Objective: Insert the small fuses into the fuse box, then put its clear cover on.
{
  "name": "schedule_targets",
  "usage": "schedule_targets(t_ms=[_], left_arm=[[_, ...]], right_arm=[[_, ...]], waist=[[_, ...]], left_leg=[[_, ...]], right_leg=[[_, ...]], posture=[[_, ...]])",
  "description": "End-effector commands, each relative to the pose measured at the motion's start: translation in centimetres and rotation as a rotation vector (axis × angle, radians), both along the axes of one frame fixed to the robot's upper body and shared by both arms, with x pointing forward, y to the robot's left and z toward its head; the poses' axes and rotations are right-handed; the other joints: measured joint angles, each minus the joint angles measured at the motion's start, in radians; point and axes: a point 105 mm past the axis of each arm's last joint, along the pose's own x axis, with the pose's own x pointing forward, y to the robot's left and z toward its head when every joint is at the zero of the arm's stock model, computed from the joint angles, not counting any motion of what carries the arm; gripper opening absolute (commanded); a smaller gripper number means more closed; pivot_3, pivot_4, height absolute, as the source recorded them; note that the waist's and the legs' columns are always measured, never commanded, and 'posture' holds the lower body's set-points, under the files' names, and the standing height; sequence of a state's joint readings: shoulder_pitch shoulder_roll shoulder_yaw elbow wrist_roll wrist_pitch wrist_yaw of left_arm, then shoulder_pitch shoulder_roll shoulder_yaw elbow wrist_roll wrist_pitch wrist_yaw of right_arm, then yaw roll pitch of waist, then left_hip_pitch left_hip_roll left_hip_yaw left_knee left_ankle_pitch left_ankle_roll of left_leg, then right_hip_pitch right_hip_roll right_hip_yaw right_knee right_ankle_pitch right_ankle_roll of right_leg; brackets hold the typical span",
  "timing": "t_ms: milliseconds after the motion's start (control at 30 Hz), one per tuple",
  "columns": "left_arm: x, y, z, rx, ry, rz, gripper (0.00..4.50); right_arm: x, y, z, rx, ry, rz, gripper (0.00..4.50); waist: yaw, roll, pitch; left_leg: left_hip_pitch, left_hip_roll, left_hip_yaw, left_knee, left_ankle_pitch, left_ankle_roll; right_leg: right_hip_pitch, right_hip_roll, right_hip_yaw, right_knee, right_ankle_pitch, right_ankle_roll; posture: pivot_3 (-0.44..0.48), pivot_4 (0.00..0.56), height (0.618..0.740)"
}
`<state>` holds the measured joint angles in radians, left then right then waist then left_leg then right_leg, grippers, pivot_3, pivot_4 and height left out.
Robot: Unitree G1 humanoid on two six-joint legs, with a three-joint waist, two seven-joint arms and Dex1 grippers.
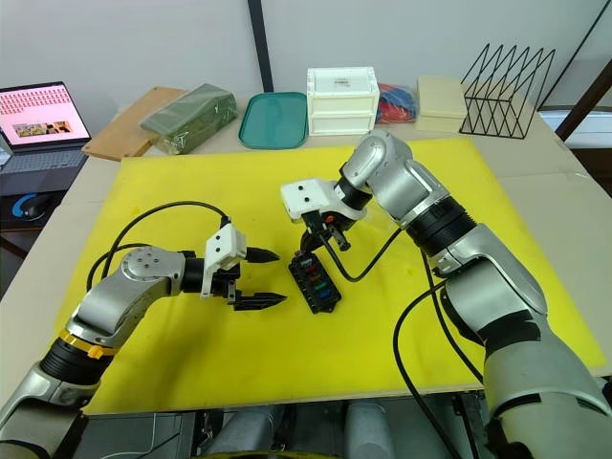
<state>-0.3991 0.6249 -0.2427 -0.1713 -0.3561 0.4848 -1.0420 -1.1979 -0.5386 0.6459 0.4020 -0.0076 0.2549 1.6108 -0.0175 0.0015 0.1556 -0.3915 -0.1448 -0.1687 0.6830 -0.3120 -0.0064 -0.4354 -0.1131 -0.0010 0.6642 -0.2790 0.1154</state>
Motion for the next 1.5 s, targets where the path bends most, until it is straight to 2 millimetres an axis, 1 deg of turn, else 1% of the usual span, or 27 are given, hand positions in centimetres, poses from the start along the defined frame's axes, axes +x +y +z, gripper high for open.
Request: schedule_targets(t_ms=[33,367,667,1167,1333,1500], left_arm=[[0.0,0.0,1.0,-0.011,-0.055,-0.007,4.48],[-0.1,-0.1,0.9,-0.006,-0.061,-0.008,4.48],[-0.2,-0.1,0.8,-0.007,-0.061,-0.008,4.48],[-0.3,-0.2,0.8,-0.003,-0.067,-0.008,4.48],[-0.3,-0.1,0.8,-0.004,-0.066,-0.005,4.48],[-0.3,-0.1,0.8,-0.003,-0.066,-0.004,4.48]], right_arm=[[0.2,0.4,1.1,0.002,-0.044,0.024,0.0],[0.7,0.1,0.7,-0.014,-0.051,0.016,0.0],[1.1,0.2,0.9,-0.013,-0.059,0.011,0.0],[1.4,0.1,-1.0,-0.086,-0.048,0.005,0.0],[1.2,0.1,-1.3,-0.101,-0.04,0.009,0.0],[0.7,0.6,-0.9,-0.077,-0.019,0.014,0.0]], waist=[[0.0,0.0,0.0],[0.0,0.0,0.0],[-0.001,0.0,0.0],[-0.002,0.0,0.0],[-0.002,0.0,0.0],[-0.002,0.0,0.0]], left_leg=[[0.0,0.0,0.0,0.0,0.0,0.0],[0.0,0.0,0.0,0.0,0.0,0.0],[0.0,0.0,0.0,0.0,0.0,0.0],[0.0,0.0,0.0,0.0,0.0,0.0],[0.0,0.0,0.0,0.0,0.0,0.0],[0.0,0.0,0.0,0.0,0.0,0.0]], right_leg=[[0.0,0.0,0.0,0.0,0.0,0.0],[0.0,0.0,0.0,0.0,0.0,0.0],[0.0,0.0,0.0,0.0,0.0,0.0],[0.0,0.0,0.0,0.0,0.0,0.0],[0.0,0.0,0.0,0.0,0.0,0.0],[0.0,0.0,0.0,0.0,0.0,0.0]], posture=[[0.0,0.15,0.74],[0.0,0.15,0.74],[0.0,0.15,0.74],[0.0,0.15,0.74],[0.0,0.15,0.74],[0.0,0.15,0.74]])
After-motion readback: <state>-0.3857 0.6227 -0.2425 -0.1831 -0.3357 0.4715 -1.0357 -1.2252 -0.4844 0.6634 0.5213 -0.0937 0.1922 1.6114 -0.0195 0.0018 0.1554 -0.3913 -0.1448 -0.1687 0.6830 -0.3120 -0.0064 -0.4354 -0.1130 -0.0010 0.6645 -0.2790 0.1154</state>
